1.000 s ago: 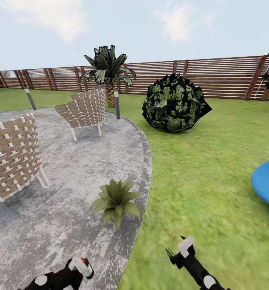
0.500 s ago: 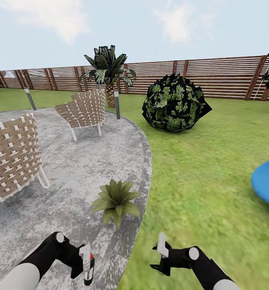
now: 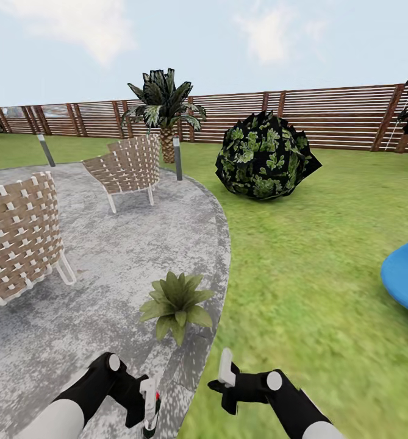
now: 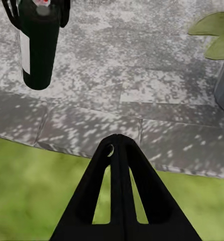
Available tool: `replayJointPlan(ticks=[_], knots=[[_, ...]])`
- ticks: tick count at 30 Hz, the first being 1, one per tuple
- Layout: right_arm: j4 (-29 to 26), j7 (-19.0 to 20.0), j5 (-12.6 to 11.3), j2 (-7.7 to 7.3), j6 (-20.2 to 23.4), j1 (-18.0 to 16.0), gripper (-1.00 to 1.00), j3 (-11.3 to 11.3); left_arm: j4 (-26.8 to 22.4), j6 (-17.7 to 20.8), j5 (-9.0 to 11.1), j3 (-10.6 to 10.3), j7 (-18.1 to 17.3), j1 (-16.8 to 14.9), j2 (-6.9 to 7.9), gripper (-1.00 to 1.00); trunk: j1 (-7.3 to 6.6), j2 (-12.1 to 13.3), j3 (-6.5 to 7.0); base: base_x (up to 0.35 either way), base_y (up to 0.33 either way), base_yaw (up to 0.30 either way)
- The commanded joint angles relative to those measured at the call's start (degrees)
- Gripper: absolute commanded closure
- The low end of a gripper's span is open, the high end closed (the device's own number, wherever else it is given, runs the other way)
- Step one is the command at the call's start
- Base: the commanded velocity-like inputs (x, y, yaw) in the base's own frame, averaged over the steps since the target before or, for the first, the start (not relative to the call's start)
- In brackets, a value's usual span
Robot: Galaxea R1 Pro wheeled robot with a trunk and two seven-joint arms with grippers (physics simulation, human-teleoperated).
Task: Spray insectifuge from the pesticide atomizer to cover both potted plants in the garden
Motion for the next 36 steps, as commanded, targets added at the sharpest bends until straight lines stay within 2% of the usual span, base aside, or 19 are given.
replayJointPlan(ticks=[1,5,10,15,18,22,28,36], knots=[[-0.1,0.0,0.5,0.61,-0.3,0.0,1.0,-0.1,-0.1,-0.6,-0.3,-0.1,0.9,0.0,-0.28,1.0,-0.01,0.0,-0.05,0.0,0.0,0.0],[-1.0,0.1,0.4,2.35,-0.2,0.0,1.0,0.0,0.1,-0.6,-0.5,-0.1,5.4,0.1,-1.0,1.0,-0.01,0.0,-0.05,0.0,0.0,0.0],[-2.0,0.1,0.3,3.42,-0.2,0.0,1.0,0.0,0.1,-0.9,-0.6,-0.2,6.1,0.1,-2.09,1.0,-0.01,0.0,-0.05,0.0,0.0,0.0],[-2.0,0.1,0.3,3.61,-0.2,0.0,1.0,0.0,0.1,-1.5,-0.4,-1.9,6.6,0.1,-3.61,1.0,-0.01,0.0,-0.05,0.0,0.0,0.0],[-2.0,0.1,0.3,3.63,-0.2,0.0,1.0,0.0,0.1,-1.5,0.0,-2.1,8.5,0.0,-4.93,1.0,-0.01,0.0,-0.05,0.0,0.0,0.0],[-2.1,0.0,0.3,3.63,-0.2,0.0,1.0,0.0,0.1,-1.5,0.2,-2.1,9.1,0.0,-6.46,1.0,-0.01,0.0,-0.05,0.0,0.0,0.0],[-2.1,0.0,0.4,3.63,-0.2,0.0,1.0,0.0,0.1,-1.4,1.0,-2.0,9.2,0.0,-7.8,1.0,-0.01,0.0,-0.05,0.0,0.0,0.0],[-2.1,0.0,0.4,3.63,-0.2,0.0,1.0,0.0,0.1,-1.5,1.7,-2.0,9.2,0.0,-8.14,1.0,-0.01,0.0,-0.05,0.0,0.0,0.0]])
